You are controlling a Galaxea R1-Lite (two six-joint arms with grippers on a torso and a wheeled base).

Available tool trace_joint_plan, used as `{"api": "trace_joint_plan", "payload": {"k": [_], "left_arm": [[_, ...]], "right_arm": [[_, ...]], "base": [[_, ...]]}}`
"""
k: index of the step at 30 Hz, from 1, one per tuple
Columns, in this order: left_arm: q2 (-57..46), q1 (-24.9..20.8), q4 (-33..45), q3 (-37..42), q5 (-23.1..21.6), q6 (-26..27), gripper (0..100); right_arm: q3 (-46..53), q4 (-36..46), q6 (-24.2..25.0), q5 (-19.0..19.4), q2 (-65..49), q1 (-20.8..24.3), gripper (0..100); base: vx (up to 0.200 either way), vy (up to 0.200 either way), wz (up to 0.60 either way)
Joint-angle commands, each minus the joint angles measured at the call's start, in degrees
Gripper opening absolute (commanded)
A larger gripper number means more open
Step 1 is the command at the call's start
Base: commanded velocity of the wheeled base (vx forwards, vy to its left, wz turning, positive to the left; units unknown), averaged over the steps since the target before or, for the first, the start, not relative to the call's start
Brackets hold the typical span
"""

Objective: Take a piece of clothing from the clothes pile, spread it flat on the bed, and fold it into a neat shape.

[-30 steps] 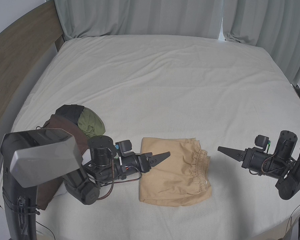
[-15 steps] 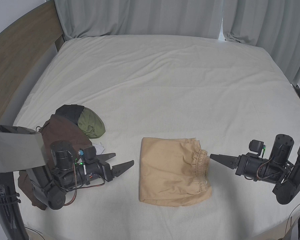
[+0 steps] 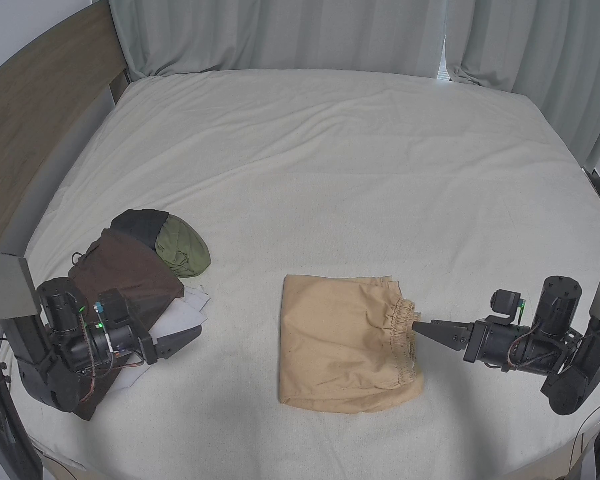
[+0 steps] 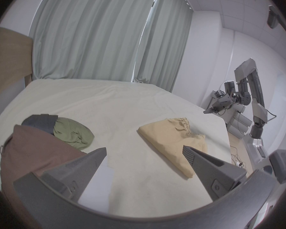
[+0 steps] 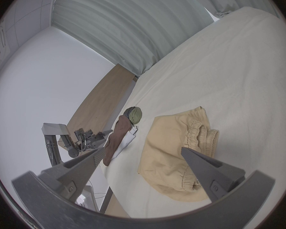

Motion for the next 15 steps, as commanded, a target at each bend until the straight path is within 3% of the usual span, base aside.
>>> {"api": "trace_joint_plan", "payload": {"k": [1, 10, 15], "left_arm": [[-2.18, 4.22, 0.12, 1.32, -2.29, 2.39, 100], [-3.14, 5.71, 0.65, 2.46, -7.3, 4.85, 100], [-3.05, 5.71, 0.73, 3.87, -7.74, 5.64, 100]], "right_arm": [[0.07, -0.03, -0.33, -0.81, 2.49, 0.36, 100], [0.34, 0.06, -1.56, -1.16, 5.21, 0.19, 100], [0.86, -0.03, -1.64, -1.69, 7.06, 0.1, 100]], "base": [[0.0, 0.0, 0.0], [0.0, 0.0, 0.0], [0.0, 0.0, 0.0]]}}
